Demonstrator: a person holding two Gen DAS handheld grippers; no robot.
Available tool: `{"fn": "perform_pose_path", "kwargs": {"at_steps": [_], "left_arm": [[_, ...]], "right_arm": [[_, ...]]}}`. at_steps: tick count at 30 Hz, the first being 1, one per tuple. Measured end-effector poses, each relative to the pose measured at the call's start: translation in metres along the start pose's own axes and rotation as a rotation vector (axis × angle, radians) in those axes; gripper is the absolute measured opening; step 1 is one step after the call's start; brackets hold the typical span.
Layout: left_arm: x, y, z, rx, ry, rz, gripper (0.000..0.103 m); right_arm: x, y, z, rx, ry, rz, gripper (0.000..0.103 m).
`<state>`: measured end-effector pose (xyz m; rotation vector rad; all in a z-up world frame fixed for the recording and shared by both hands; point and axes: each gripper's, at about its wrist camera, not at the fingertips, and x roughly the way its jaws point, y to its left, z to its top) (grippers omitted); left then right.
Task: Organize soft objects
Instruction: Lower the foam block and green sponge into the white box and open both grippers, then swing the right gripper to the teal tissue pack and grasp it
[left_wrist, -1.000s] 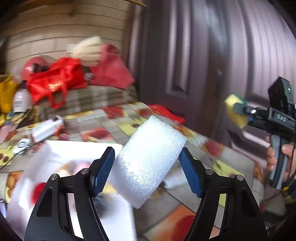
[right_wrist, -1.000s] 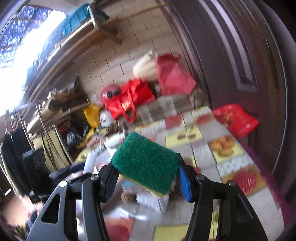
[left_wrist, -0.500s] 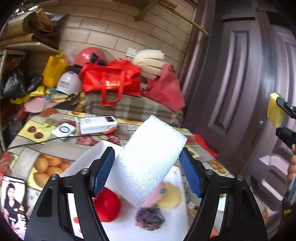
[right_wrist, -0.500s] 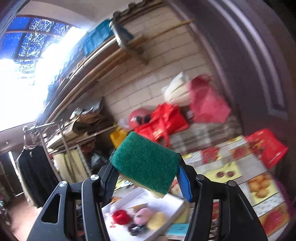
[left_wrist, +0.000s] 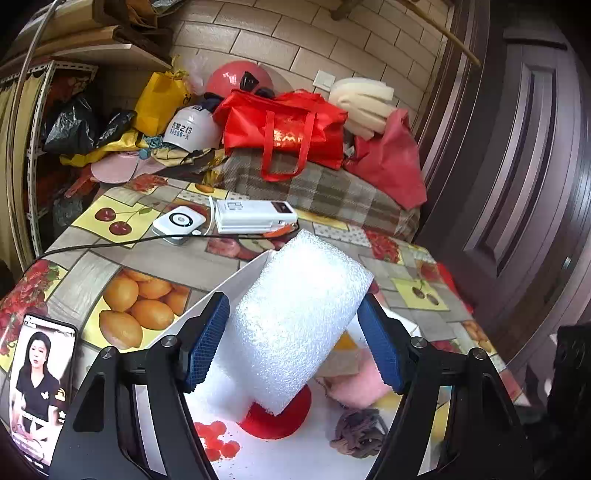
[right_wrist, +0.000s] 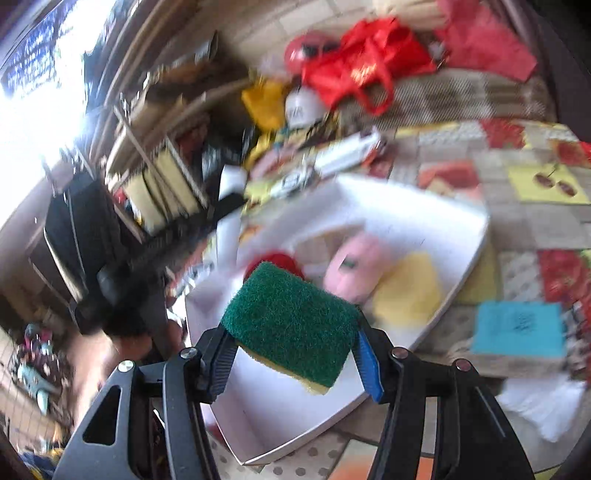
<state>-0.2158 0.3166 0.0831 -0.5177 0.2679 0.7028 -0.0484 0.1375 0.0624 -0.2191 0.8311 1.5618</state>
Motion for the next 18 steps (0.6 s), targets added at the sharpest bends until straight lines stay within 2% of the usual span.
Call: {"fn": "perform_pose_path", "kwargs": {"at_steps": [4,8,9,10,11,12,13,16,18], "left_arm": [[0.002,-0.004,-0.004,0.022,0.006,0.028,0.073],[0.002,-0.006,-0.005,0.027,0.007,0.042,0.073],[0.002,-0.005,-0.005,0.026,0.009,0.046,0.073],[0.003,-0.005,-0.005,0.024,0.010,0.051,0.073],[0.003,-0.004,-0.006,0.021,0.012,0.061,0.076],[0.004,-0.003,-0.005,0.020,0.013,0.073,0.081],[0.004,-0.003,-0.005,0.020,0.016,0.084,0.083],[0.005,0.000,-0.005,0.012,0.010,0.118,0.102],[0.002,0.002,-0.005,0.006,-0.010,0.121,0.103]], "right_arm": [[0.018,0.011,-0.009,-0.031,0.027,-0.017,0.057],[0.022,0.021,-0.009,-0.092,-0.019,-0.077,0.058],[0.022,0.022,-0.009,-0.096,-0.029,-0.085,0.060],[0.023,0.022,-0.007,-0.099,-0.036,-0.091,0.067],[0.022,0.022,-0.007,-0.100,-0.043,-0.099,0.080],[0.022,0.022,-0.007,-0.103,-0.048,-0.110,0.084],[0.023,0.022,-0.007,-0.108,-0.056,-0.124,0.084],[0.020,0.022,-0.010,-0.145,-0.089,-0.178,0.085],[0.018,0.022,-0.009,-0.150,-0.103,-0.187,0.088]]}}
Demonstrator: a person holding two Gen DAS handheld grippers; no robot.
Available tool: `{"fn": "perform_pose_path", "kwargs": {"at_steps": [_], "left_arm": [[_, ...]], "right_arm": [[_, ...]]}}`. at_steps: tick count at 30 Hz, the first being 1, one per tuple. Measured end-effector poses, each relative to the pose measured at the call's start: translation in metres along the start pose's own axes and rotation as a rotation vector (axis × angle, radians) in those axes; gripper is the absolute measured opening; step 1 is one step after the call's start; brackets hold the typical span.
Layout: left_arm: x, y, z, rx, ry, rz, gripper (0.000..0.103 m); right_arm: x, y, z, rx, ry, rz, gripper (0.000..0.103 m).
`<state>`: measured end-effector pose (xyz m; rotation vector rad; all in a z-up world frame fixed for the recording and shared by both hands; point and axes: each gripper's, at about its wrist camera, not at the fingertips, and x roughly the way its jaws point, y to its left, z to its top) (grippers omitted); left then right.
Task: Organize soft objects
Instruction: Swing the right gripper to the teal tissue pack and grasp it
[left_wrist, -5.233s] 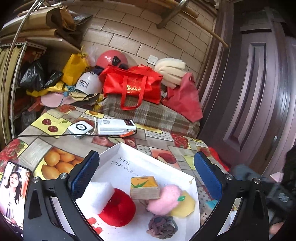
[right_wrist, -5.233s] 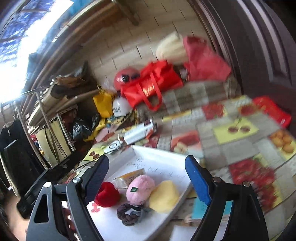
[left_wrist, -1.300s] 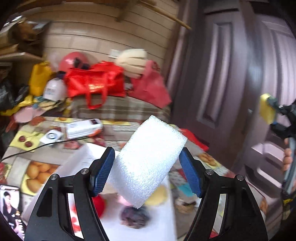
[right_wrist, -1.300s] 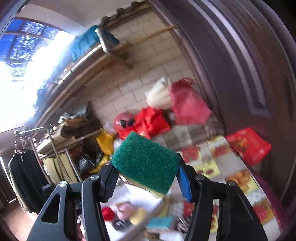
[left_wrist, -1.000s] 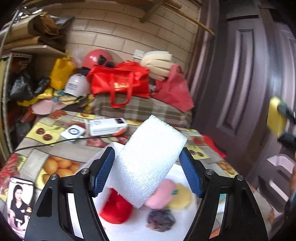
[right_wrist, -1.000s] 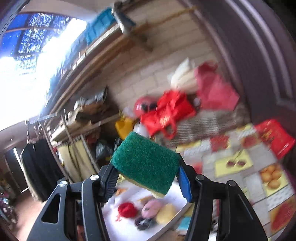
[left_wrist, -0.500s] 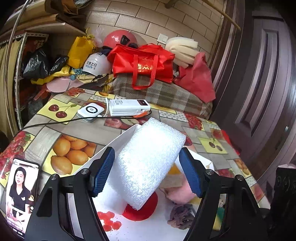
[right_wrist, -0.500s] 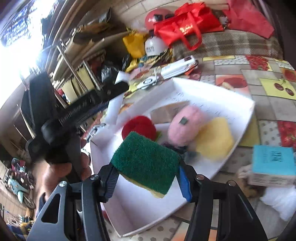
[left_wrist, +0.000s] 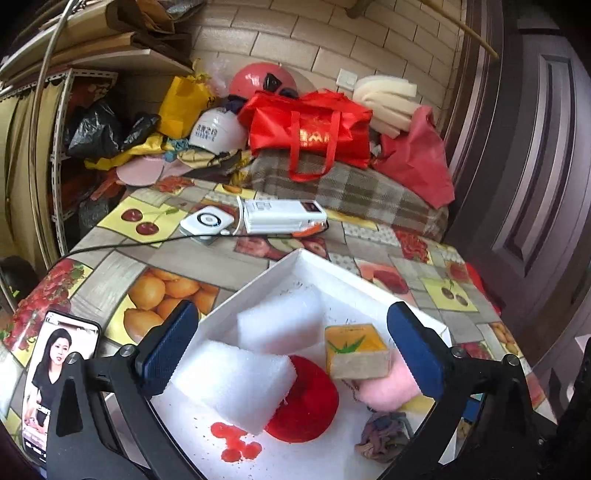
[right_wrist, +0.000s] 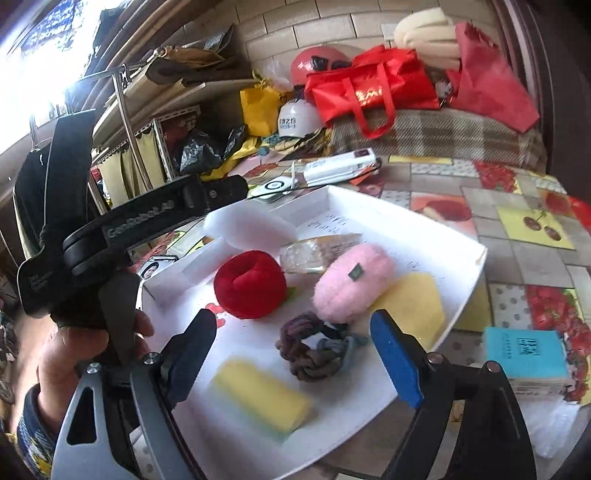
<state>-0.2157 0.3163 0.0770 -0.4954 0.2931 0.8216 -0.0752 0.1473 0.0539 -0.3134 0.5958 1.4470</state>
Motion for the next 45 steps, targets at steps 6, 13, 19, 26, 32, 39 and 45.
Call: {"fn": "perform_pose_path", "kwargs": {"at_steps": [6,13,19,26,32,39,45], "left_arm": [[-0.006,-0.002,0.001,0.018,-0.037,0.026,0.103],[-0.006,-0.005,-0.001,0.029,-0.035,0.017,0.103],[-0.017,-0.007,0.003,0.018,-0.089,-0.022,0.103],[-0.026,-0.020,0.003,0.055,-0.112,-0.118,0.103],[-0.031,-0.051,-0.005,0.149,-0.095,-0.238,0.103],[-0.024,-0.083,-0.023,0.247,-0.030,-0.276,0.103],[-0.023,-0.081,-0.025,0.230,-0.030,-0.263,0.103]], "right_arm": [[-0.010,-0.006,0.002,0.026,-0.046,-0.006,0.103],[-0.060,-0.012,0.007,0.059,-0.326,-0.038,0.103],[-0.123,-0.029,0.018,0.139,-0.559,-0.138,0.103],[-0.165,-0.078,0.015,0.257,-0.630,-0.210,0.103],[-0.166,-0.130,-0.008,0.316,-0.535,-0.355,0.103],[-0.101,-0.158,-0.025,0.323,-0.150,-0.365,0.103],[-0.060,-0.106,-0.017,0.096,-0.096,-0.388,0.103]]}}
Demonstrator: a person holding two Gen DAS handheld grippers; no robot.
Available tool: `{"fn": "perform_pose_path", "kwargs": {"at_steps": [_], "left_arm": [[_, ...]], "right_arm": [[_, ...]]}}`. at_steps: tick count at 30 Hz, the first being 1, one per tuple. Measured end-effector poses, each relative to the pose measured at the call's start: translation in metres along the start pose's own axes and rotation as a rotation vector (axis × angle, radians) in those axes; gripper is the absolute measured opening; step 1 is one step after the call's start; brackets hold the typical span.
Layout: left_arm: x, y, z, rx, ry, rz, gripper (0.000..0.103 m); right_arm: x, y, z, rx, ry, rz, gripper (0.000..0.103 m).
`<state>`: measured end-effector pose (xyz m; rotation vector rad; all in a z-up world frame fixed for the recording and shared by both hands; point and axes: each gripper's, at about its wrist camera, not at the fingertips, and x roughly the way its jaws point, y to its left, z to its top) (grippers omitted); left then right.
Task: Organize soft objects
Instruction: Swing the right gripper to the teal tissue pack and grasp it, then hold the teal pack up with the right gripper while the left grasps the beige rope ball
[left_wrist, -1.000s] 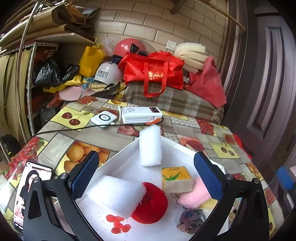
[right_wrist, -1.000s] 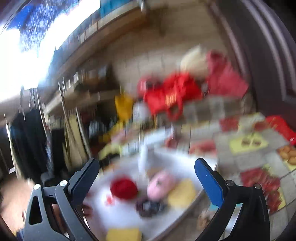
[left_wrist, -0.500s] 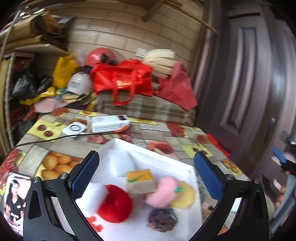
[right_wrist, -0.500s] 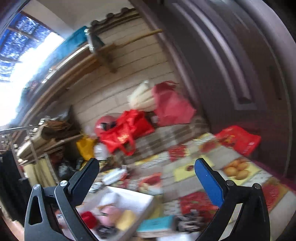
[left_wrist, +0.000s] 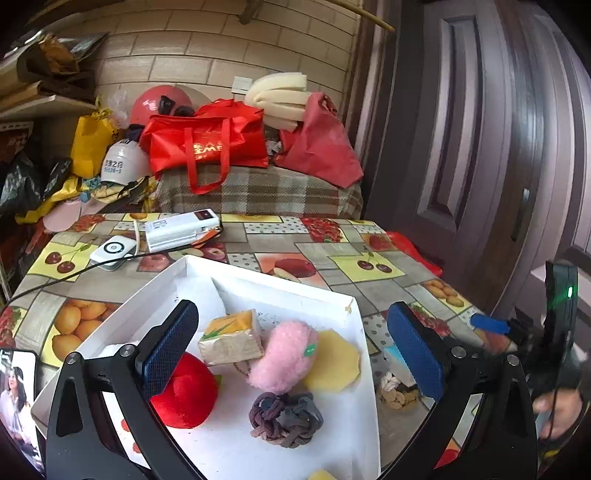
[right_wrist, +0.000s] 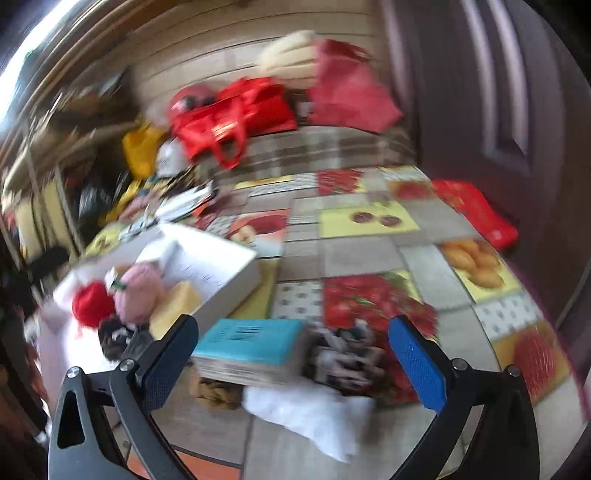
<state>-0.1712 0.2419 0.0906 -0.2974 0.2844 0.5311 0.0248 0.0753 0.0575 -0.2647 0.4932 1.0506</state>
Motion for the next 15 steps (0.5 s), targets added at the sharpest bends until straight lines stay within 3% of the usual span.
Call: {"fn": "perform_pose_path", "kwargs": {"at_steps": [3,8,9,10,15], "left_arm": [[-0.001,0.009,0.003,-0.039,-0.005,0.009,0.103],[-0.002,0.018,0.004,-0.077,-0.005,0.016,0.103],[-0.002,0.018,0.004,-0.078,-0.005,0.017,0.103],[-0.002,0.018,0.005,-0.076,-0.005,0.017,0.103],[-0.002,0.009,0.004,-0.040,-0.004,-0.007,0.103]], "right_arm": [[0.017,0.026,-0.002,-0.113,0.049,-0.064,0.103],[0.054,0.034,-0.015,-0.150,0.185,-0.100,0.102],[0.052,0.032,-0.015,-0.143,0.183,-0.099,0.098],[0.046,0.027,-0.014,-0.124,0.158,-0.081,0.077],[0.012,-0.013,-0.011,0.035,0.062,-0.023,0.077]]}}
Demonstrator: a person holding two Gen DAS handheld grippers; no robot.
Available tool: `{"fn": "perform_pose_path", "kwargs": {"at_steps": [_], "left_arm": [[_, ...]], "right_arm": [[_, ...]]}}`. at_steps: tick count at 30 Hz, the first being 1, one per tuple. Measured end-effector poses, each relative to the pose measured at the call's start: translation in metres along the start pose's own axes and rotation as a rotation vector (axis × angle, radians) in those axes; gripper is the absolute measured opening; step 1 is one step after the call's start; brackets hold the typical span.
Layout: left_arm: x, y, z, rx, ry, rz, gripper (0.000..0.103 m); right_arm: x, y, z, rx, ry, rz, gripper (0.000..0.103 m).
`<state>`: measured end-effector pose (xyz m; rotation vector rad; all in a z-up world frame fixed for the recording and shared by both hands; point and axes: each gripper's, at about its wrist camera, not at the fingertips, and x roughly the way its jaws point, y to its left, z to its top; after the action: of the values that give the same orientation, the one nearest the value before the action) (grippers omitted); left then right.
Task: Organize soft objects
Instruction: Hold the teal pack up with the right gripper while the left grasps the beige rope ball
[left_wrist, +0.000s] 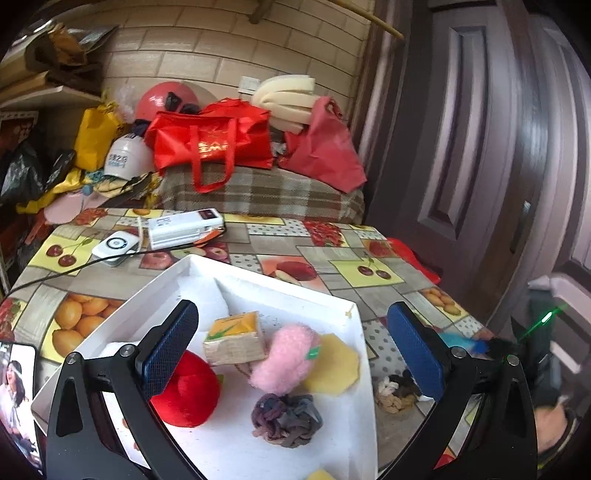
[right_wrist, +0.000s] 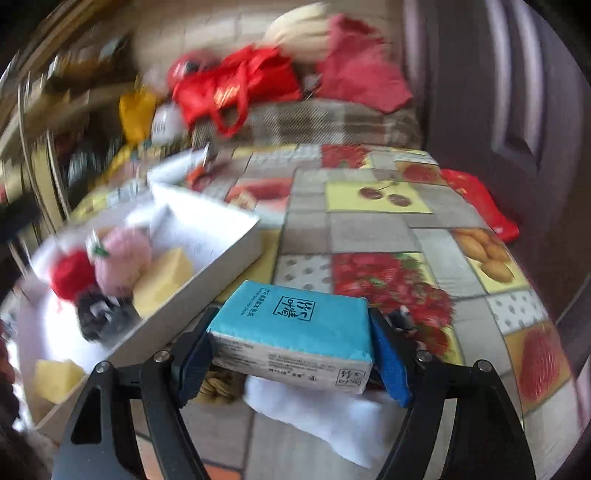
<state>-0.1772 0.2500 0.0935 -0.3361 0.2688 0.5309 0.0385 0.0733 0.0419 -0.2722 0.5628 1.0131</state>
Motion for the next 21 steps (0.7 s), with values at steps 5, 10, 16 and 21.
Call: {"fn": "perform_pose_path", "kwargs": {"at_steps": [5,10,16,21], "left_arm": [[0.005,-0.033,-0.008,0.054,0.069,-0.148,0.103],[0.028,-0.104,-0.030,0.168,0.251,-0.271,0.103],[0.068,-0.168,-0.057,0.313,0.369,-0.232,0.102],[0.107,-0.177,-0.056,0.312,0.403,-0.141,0.102]], "right_arm": [[-0.057,-0.088,-0.016,0.268,-0.220,-0.014,0.078],[-0.060,-0.142,-0.031,0.454,-0.230,-0.022,0.078],[-0.056,-0.142,-0.031,0.464,-0.234,0.081,0.078],[-0.054,-0.143,-0.033,0.462,-0.238,0.122,0.078]]}}
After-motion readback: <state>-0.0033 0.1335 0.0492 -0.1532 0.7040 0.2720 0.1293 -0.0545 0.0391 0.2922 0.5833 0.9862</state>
